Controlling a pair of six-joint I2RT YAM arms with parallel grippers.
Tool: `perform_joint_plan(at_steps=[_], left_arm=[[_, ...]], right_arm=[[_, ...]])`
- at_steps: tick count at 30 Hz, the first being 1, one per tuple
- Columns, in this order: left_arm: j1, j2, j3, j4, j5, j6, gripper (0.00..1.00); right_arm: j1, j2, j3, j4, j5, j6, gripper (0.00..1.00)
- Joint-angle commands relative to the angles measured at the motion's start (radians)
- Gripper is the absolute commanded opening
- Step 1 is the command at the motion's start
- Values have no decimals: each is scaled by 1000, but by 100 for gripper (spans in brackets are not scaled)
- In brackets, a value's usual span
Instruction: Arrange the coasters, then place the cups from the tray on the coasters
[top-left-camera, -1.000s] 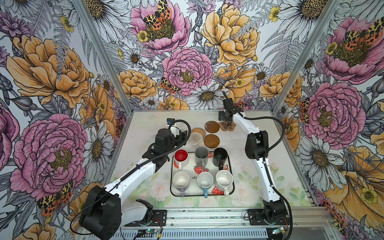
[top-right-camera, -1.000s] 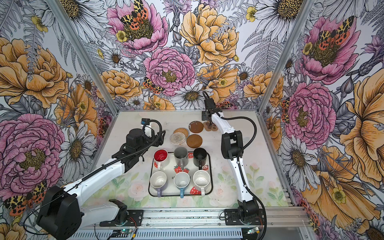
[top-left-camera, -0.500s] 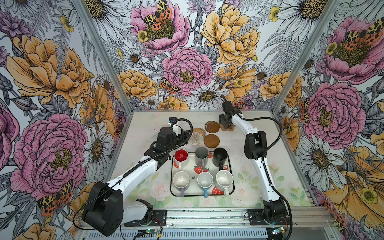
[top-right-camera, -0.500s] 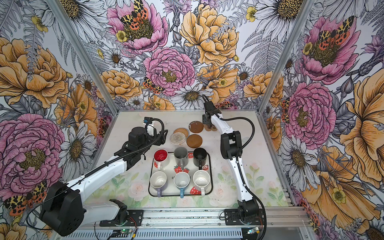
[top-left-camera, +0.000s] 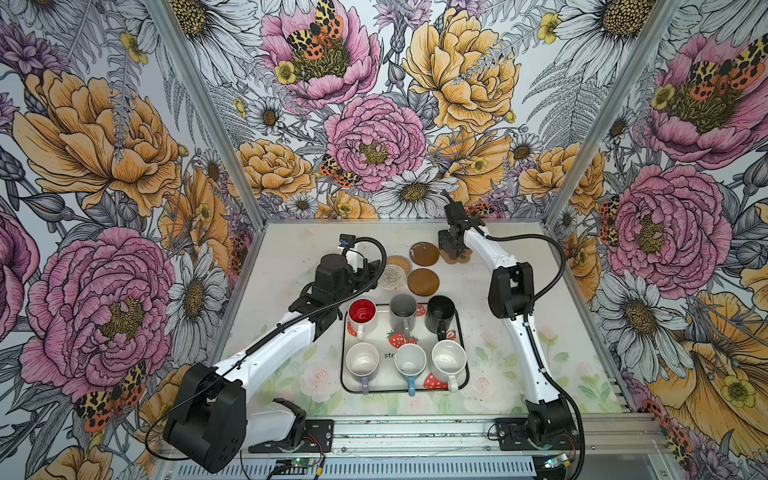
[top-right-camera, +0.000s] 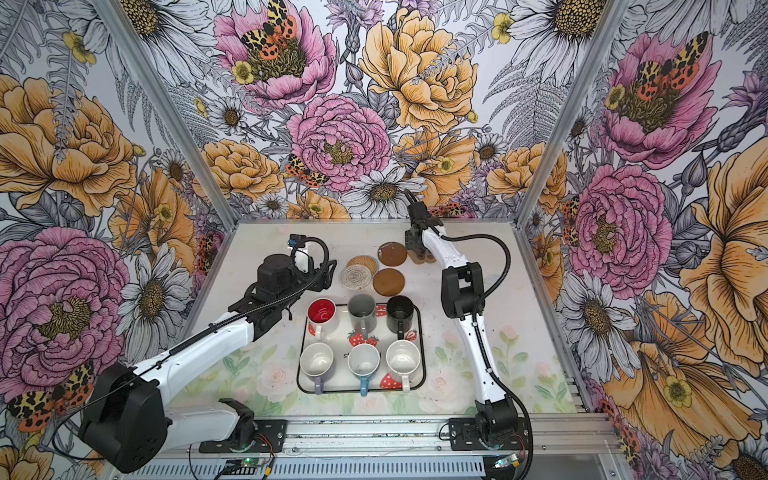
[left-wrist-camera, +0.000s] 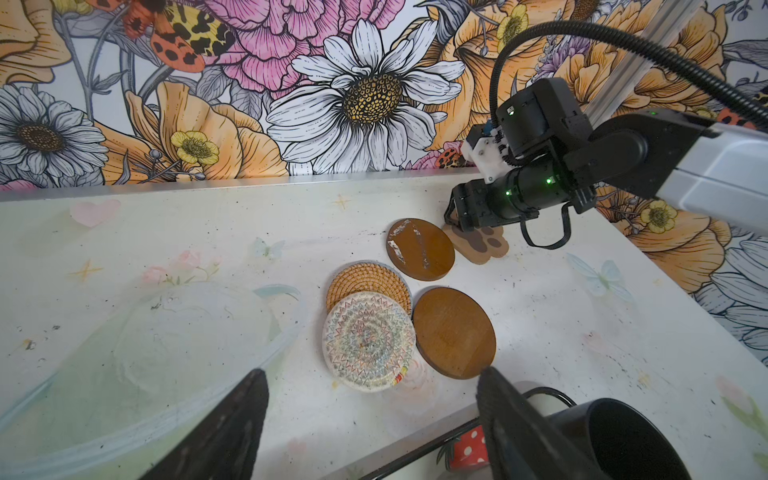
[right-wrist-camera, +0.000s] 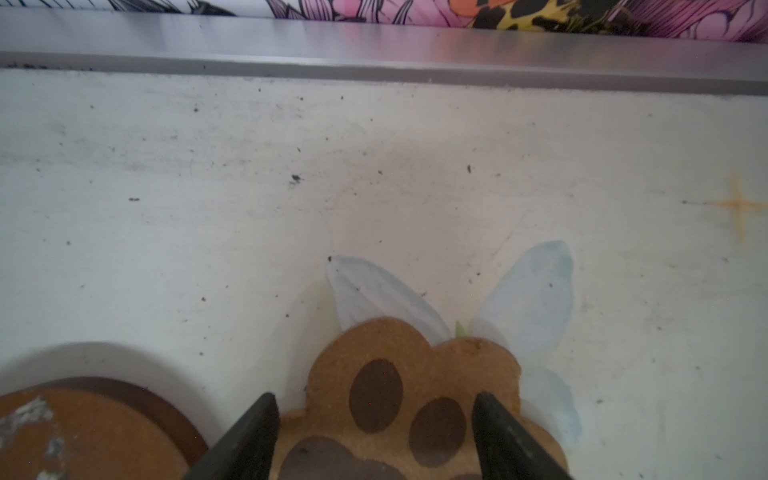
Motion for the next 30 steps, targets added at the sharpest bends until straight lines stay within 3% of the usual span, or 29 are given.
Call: perform_joint_plan(at_steps=[1,19,30], left_arm=[[-10,-30,3,6,24,13,80],[-31,-65,-7,7,26,16,80],[-45,-73,-9,6,23,17,80]], right_arm=[[0,20,1,-126,-44,-23,74],[-42,-203,-333,-162,-202,-79,66],[-70,-305,-526,-146,-203,-85,60]])
